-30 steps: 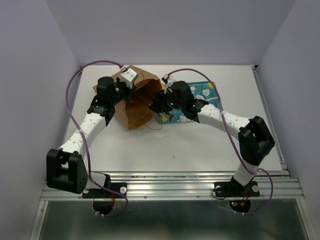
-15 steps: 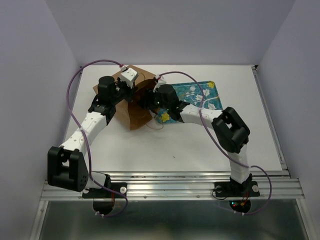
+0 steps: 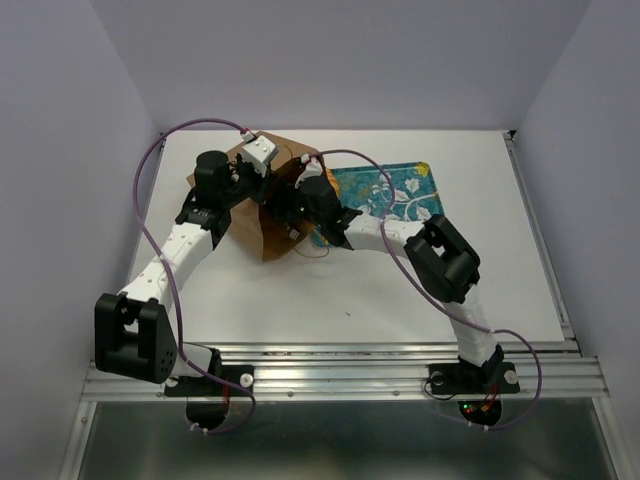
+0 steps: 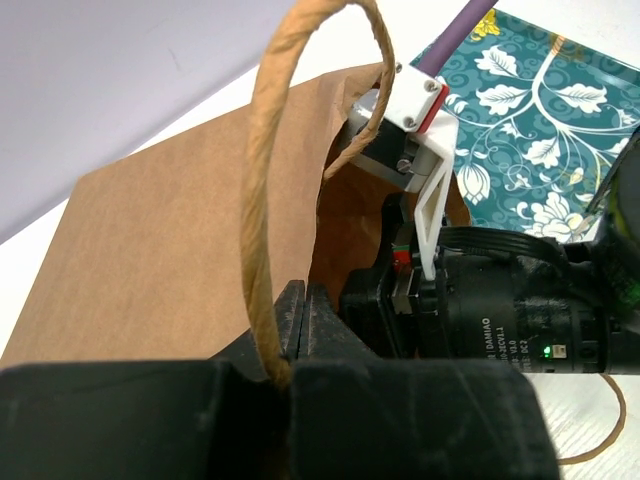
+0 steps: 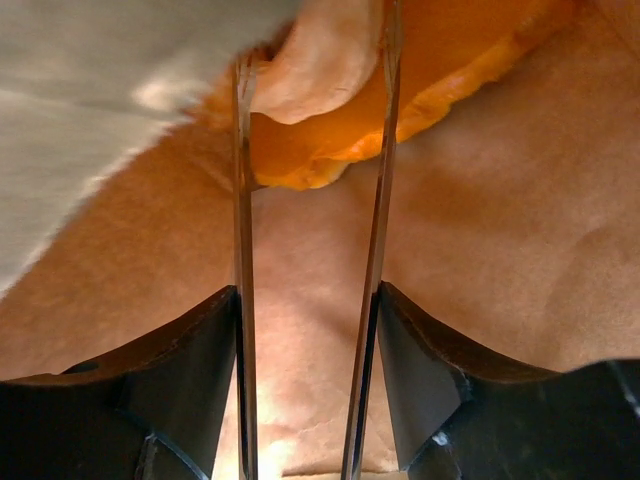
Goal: Take the fake bread out of the paper bag
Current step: Take out the fake bread from the paper bag.
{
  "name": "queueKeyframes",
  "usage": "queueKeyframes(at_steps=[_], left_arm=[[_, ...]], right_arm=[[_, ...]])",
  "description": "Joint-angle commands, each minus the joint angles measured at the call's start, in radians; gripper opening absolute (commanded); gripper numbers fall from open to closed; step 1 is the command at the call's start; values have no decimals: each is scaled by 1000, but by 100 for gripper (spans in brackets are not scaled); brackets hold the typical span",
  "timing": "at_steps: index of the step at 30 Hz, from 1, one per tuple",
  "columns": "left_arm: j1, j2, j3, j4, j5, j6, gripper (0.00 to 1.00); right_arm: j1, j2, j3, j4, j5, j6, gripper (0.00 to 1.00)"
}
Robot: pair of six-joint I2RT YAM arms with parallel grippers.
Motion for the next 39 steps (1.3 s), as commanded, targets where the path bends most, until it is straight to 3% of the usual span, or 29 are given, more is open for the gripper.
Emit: queueKeyframes(at_steps=[1,8,11,20,31,39], left_arm=[[-3,-13,48,28,64,14,0],[-4,-5,50,22,99,31,0],[-4,1,54,19,114,34,0],[-4,13,54,23,73,28,0],[-4,17,54,46,-10,1,0],[-3,29,68,54,-51,-21,0]], right_arm=[[12,15,65,44,94,12,61],[12,64,117,3,81,20,63],[12,84,134,-2,78,25,59],[12,6,31,55,138,41,28],[12,-253,-205,59,138,-29,24],[12,-425,-347,-39,86,-58,24]])
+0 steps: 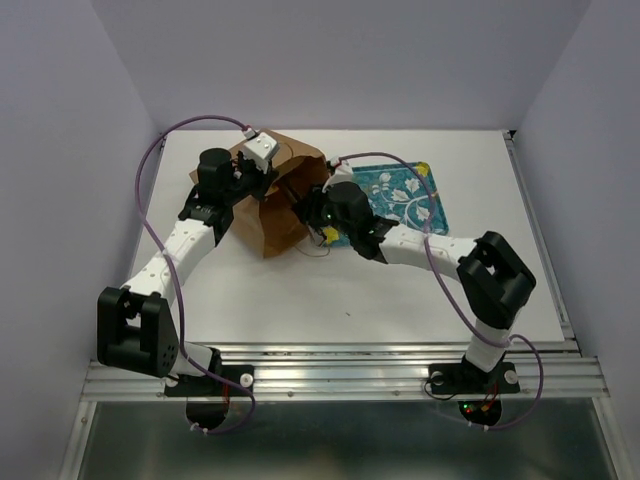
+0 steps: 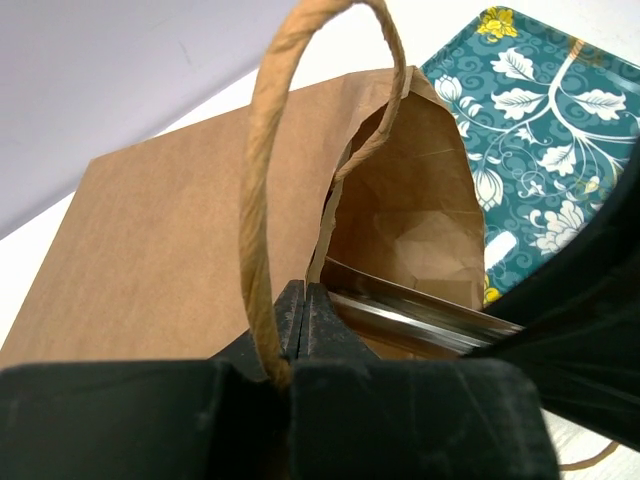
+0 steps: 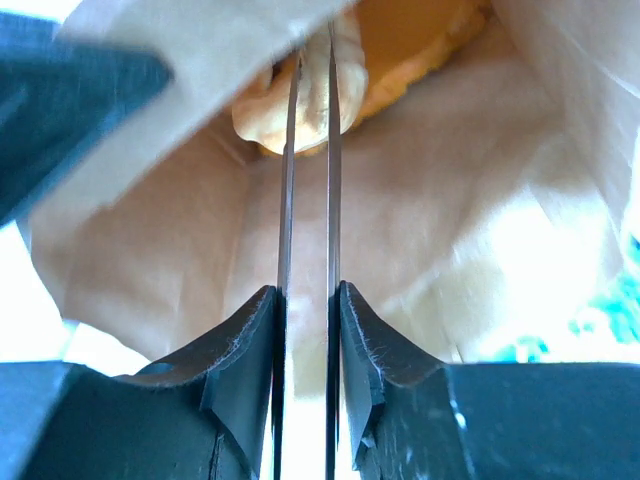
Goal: Take the fake bread out of the paper bag
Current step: Take out the fake bread from the paper bag, then place the fake bread in the container.
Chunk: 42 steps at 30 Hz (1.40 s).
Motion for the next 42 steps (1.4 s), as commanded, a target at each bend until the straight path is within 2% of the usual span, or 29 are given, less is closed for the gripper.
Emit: queueKeyframes(at_steps=[1,8,12,14,19,21,25,27,29,32,34,35,36,38,39,40,41,42], left_arm=[[0,-4,47,52,-28,-15,0],[-1,-7,52,65,-34,-19,0],[-1,3,60,72,-25,-25,0],[-1,9,61,78,-22,-29,0],[-1,22,66,84,-26,-38,0],[0,38,83,84,-41,-56,0],[0,54,106,84,-49,-70,0],[0,62,110,94,-52,-75,0],[0,66,112,98,-49,-78,0],[0,72,106,114,-52,-85,0],[2,72,104,121,-63,-93,0],[0,72,101,121,-75,-96,0],[2,69,100,125,-78,-96,0],[0,66,98,125,-78,-90,0],[0,66,101,124,-80,-94,0],[2,66,103,115,-80,-98,0],[0,66,110,108,-77,-101,0],[0,62,112,101,-80,-105,0]], right_arm=[[6,-109,-83,-19,-28,-33,24],[-14,-281,-224,-148,-142,-109,20],[-14,-397,-299,-175,-260,-130,18],[-14,-472,-313,-209,-259,-139,18],[-23,-606,-312,-365,-156,-202,18],[-36,-708,-306,-465,-77,-208,18],[-56,-788,-282,-519,-16,-199,18],[-56,-836,-269,-527,88,-193,18],[-74,-836,-237,-548,174,-198,18],[-120,-755,-135,-562,324,-257,18],[-198,-651,-45,-561,298,-296,18],[-303,-613,-14,-561,222,-306,18],[-353,-574,53,-559,177,-316,17],[-408,-456,122,-522,175,-361,17],[-421,-421,154,-487,223,-468,16],[-421,-367,194,-382,229,-542,16],[-421,-346,207,-325,196,-698,16],[-421,-327,239,-253,148,-786,15]])
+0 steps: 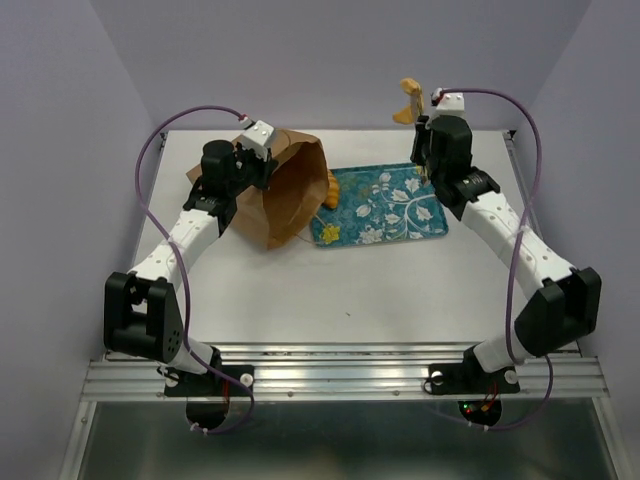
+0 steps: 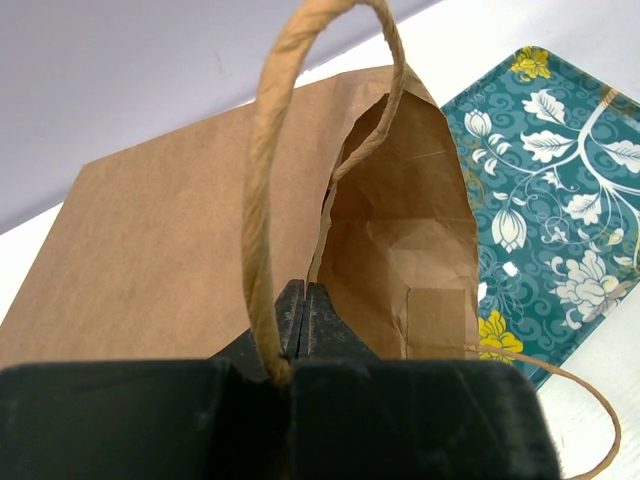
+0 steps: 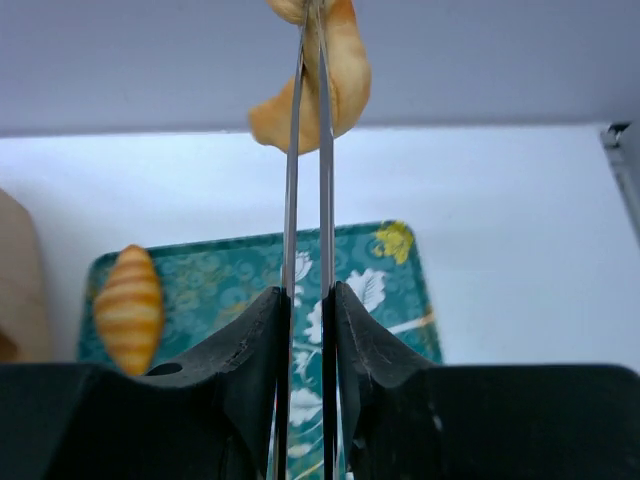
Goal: Take the fake bread out of the paper bag
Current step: Place the fake bread in the container.
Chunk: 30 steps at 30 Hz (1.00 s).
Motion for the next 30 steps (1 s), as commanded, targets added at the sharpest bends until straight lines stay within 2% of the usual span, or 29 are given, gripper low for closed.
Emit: queueKeyframes(at_steps=[1,2,5,6,8,12,13,19,30], left_arm=[[-1,-24,40,44,-14,-24,0],[-1,-30,34,44,-25,-26,0],[-1,-62,-7,61,-41,-41,0],[-2,-71,-18,70,-55,-47,0],[-2,-97,-47,73,-77,-50,0],[-2,-134,-90,61,-132,-57,0],[-1,-154,-99,57,-141,-55,0],[-4,-237,-150,29,-221,-60,0],[-8,-303,-208,52,-212,-77,0]], right_arm=[[5,66,107,271,-110,-449,15],[5,85,104,302,-195,-600,15],[5,112,60,347,-281,-817,17],[5,124,31,356,-321,-963,17],[5,135,-67,422,-308,-1137,17],[5,162,-227,604,-208,-1359,17],[5,170,-256,676,-196,-1390,17],[5,155,-404,758,-231,-1499,17],[47,269,-531,948,-177,-1681,18]])
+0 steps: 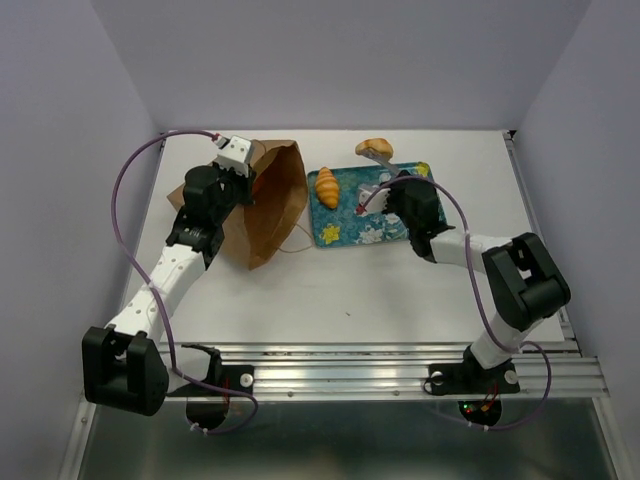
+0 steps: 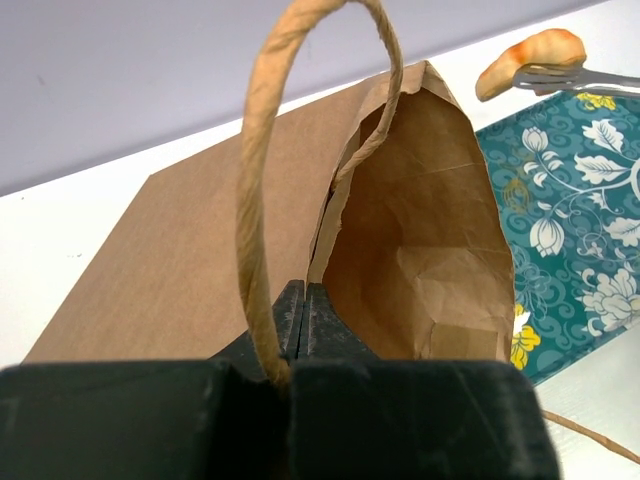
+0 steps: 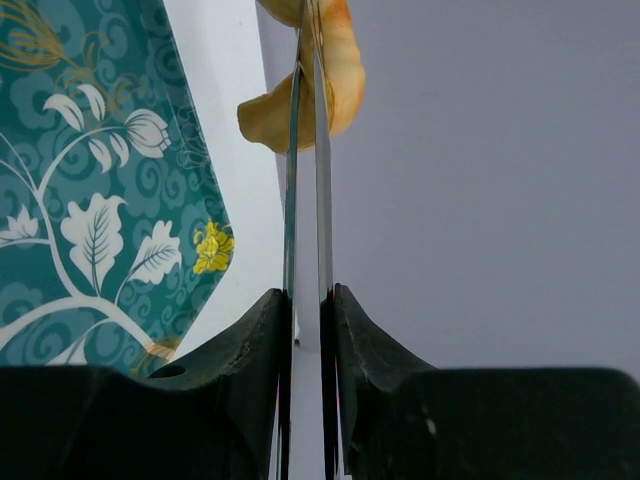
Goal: Take the fake bread out of the paper bag
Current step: Place the fake bread in the container.
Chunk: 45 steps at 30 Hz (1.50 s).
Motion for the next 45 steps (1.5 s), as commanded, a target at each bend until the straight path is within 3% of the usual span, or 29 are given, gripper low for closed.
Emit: queueKeyframes(at_steps=[1,8,21,28,34,45], left_arm=[[-8,-26,-12,56,-9,-16,0],[-8,-14,-21,55,-6,-24,0],[-9,6,-16,51,3,-16,0],[-9,23,-4,51,8,-12,0],[-9,38,-1,51,6,-2,0],[-9,46,1,50,17,1,0]], right_arm=[[25,63,-12,217,30,-100,18],[54,147,-10,293,52,-129,18],[107,139,-115,268,93,-100,21],[128,135,-159,274,132,-85,31],[159,93,-158,149,158,-34,52],[190,-28,-122,-117,156,73,53]])
